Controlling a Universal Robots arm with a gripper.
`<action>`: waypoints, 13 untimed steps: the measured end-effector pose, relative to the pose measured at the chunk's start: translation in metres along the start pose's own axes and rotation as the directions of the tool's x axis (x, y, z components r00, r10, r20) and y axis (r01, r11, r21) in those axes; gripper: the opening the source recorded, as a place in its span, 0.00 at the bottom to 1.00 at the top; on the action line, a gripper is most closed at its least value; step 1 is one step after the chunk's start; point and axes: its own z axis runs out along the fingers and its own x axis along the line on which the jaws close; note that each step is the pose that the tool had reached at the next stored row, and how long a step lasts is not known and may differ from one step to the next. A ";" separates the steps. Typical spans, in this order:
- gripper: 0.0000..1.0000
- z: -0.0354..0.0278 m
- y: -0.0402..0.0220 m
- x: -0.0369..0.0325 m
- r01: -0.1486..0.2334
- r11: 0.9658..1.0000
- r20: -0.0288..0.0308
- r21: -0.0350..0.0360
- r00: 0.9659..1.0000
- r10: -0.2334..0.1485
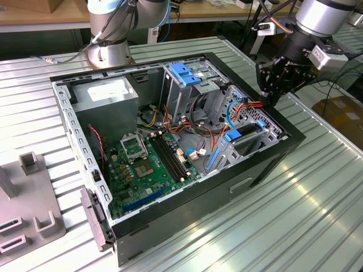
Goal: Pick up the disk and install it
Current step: 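Insert the first disk wire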
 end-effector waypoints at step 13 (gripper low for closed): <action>0.17 -0.0067 0.0002 -0.0004 -0.095 0.996 -0.002 -0.003 0.996 0.095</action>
